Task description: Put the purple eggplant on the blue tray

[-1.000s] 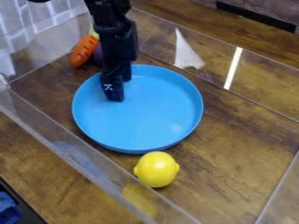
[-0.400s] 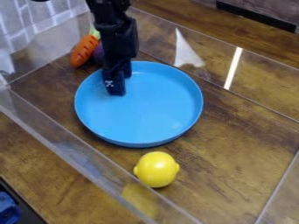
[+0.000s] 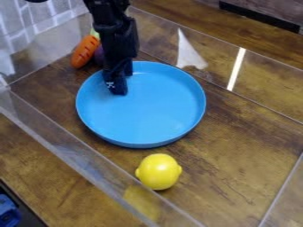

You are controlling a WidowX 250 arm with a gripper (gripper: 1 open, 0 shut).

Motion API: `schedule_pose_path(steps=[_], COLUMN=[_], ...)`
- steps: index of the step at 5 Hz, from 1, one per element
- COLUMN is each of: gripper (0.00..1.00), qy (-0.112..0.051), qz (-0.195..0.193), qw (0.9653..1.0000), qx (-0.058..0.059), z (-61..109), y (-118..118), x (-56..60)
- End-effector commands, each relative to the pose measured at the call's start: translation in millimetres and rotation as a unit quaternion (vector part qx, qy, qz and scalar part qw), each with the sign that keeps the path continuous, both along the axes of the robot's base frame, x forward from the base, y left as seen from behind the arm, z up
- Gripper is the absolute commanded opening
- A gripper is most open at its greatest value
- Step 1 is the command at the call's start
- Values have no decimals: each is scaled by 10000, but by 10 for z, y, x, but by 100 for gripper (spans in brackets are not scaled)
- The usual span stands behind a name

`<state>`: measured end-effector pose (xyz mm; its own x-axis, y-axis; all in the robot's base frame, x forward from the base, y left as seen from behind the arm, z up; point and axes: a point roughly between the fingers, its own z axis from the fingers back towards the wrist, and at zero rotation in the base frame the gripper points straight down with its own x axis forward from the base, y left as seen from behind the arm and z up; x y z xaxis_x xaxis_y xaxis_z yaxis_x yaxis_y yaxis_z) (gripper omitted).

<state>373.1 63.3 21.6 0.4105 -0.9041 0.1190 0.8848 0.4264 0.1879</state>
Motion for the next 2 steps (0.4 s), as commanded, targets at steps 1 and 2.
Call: schedule_pose_path(steps=[1,2], gripper=[100,100], qy=[200,224], qz=[314,466], qw=[9993,9987], qx=[19,27], z=[-119,-142], y=[66,25], x=[-150,-202])
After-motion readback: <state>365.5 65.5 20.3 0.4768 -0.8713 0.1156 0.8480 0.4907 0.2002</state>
